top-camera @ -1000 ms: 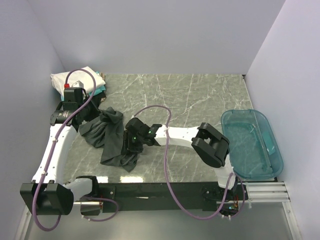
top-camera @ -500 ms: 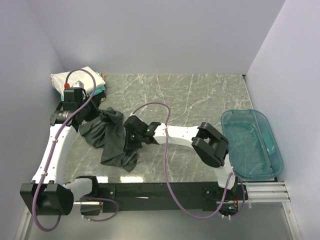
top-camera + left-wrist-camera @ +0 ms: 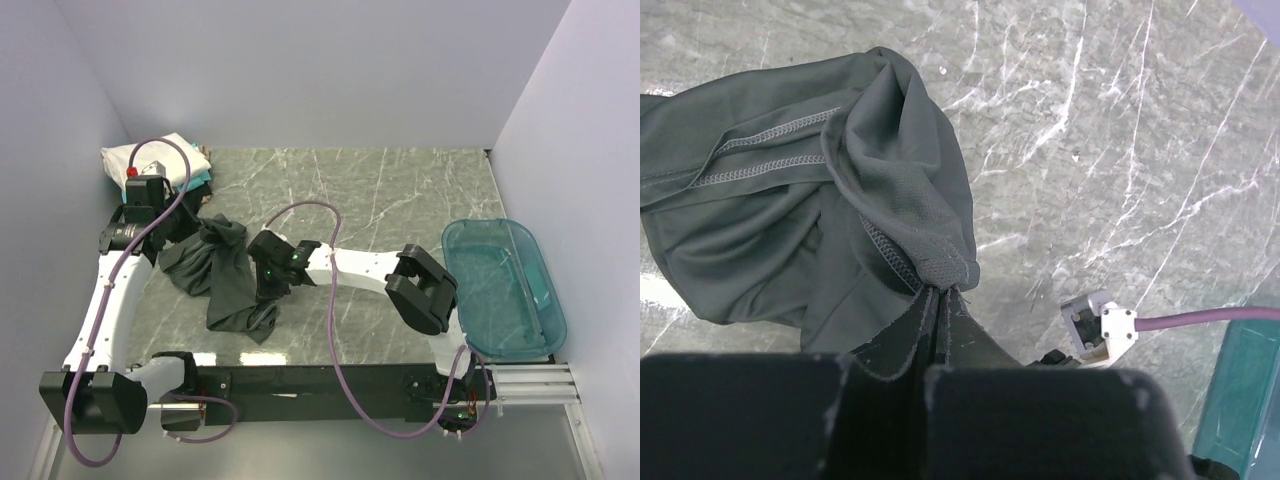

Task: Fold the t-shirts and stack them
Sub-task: Flatten the tshirt out

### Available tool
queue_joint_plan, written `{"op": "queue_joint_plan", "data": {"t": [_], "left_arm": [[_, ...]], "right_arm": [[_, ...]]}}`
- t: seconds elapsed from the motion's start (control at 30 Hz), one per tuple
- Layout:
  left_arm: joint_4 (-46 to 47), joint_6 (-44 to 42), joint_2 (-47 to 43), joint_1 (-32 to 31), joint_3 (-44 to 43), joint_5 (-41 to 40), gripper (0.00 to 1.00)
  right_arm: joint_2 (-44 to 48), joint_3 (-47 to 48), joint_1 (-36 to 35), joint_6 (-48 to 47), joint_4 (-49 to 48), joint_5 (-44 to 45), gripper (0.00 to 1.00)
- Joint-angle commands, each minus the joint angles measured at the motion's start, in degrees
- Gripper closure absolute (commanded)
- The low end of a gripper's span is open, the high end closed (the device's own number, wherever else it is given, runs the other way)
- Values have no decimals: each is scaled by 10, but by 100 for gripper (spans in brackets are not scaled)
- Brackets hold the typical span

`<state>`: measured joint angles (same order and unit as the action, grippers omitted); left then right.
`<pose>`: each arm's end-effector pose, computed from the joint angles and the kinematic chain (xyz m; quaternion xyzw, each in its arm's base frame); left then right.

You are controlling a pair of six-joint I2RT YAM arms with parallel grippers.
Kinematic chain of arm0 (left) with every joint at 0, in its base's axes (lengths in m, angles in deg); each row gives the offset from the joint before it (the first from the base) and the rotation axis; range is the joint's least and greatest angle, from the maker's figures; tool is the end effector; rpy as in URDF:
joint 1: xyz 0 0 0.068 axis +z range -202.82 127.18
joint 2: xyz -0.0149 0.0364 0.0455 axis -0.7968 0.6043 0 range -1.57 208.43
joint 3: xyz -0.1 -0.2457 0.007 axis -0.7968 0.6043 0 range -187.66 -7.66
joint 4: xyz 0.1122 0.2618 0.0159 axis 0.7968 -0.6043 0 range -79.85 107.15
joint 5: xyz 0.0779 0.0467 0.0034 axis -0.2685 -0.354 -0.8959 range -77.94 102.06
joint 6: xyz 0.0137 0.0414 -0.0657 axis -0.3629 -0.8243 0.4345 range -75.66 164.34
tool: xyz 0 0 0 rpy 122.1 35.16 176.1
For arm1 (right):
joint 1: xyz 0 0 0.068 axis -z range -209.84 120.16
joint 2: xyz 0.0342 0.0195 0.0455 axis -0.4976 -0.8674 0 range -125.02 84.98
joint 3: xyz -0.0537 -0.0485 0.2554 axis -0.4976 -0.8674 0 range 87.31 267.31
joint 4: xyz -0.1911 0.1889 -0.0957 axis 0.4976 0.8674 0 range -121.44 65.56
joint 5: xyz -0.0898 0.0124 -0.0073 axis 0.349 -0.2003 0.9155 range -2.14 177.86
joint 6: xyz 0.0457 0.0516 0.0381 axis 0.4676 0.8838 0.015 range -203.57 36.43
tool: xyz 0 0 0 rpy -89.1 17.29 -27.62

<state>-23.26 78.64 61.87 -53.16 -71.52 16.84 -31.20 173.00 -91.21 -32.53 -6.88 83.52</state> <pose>0.2835 -0.0073 0.3138 -0.2476 0.8711 -0.1618 0.3920 0.2243 0.4214 0.1423 -0.0971 0.9483 0.2695 0.1369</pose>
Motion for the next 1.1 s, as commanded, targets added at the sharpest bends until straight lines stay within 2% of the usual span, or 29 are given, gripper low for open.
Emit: {"op": "queue_joint_plan", "data": {"t": [0.0, 0.13, 0.23, 0.3, 0.33, 0.5, 0.8, 1.07], "left_arm": [[18, 9, -17, 2, 7, 9, 100], [20, 12, -18, 2, 11, 9, 100], [21, 14, -18, 2, 10, 8, 100], [22, 14, -18, 2, 9, 7, 100], [23, 15, -17, 1, 9, 7, 100], [36, 29, -13, 2, 15, 1, 100], [81, 65, 35, 2, 6, -12, 100], [166, 74, 120, 2, -81, 30, 99]], "right_arm": [[21, 43, -3, -25, 35, 33, 81], [18, 59, -5, -37, 48, 37, 80], [16, 59, -4, -42, 44, 27, 88], [16, 62, -4, -44, 51, 31, 98], [19, 64, -3, -46, 52, 35, 100], [57, 45, 19, -52, 56, 43, 100], [186, 11, 148, -125, 119, 116, 100], [213, 132, 265, -236, 203, 178, 100]]}}
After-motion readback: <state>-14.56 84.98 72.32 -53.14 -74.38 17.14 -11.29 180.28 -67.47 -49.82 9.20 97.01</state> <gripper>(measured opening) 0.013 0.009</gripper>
